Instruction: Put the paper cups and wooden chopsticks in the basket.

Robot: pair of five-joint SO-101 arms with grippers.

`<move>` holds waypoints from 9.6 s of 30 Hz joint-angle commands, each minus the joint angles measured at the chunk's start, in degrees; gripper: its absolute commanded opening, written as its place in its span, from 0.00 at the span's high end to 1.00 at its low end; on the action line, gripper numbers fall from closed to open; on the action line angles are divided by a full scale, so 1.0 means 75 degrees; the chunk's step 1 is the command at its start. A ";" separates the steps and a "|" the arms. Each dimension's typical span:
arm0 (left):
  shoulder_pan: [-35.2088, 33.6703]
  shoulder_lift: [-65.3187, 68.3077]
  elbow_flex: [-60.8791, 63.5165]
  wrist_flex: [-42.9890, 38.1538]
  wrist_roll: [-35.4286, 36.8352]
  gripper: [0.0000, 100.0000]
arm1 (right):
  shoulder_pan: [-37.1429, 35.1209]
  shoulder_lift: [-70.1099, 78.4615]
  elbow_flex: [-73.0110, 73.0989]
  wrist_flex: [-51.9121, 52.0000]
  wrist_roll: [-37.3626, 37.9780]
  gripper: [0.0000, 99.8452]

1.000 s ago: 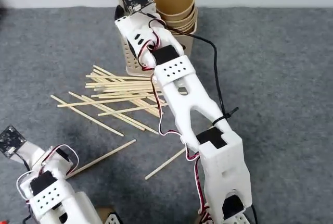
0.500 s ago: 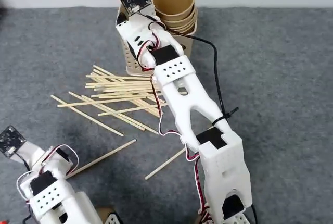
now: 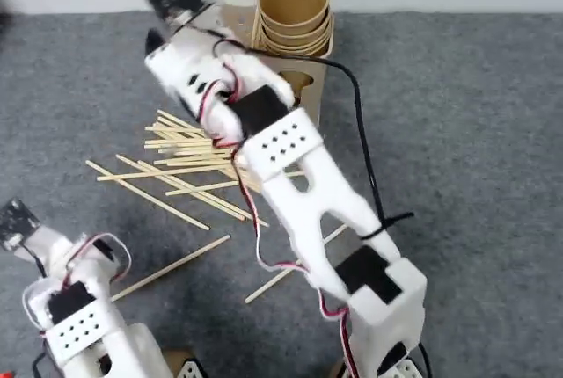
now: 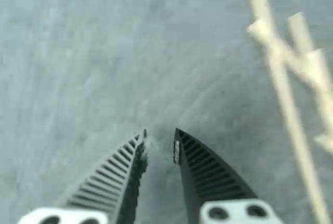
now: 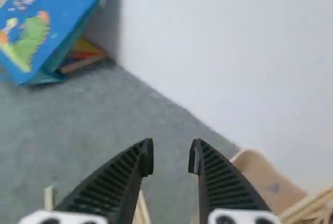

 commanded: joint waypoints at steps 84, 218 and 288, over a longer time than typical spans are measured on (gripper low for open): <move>0.3188 1.0444 -0.9805 0.4513 0.7068 0.67 | -0.0393 -0.1002 0.1770 0.4003 -0.0012 0.86; 0.4056 0.7537 -1.3064 0.1196 0.1969 0.99 | 0.0100 -0.3393 0.1758 0.4695 -0.0047 0.87; 0.5779 0.8299 -1.1845 -0.3903 -0.0375 0.81 | 0.3030 -0.6582 0.3856 0.4683 -0.0082 0.86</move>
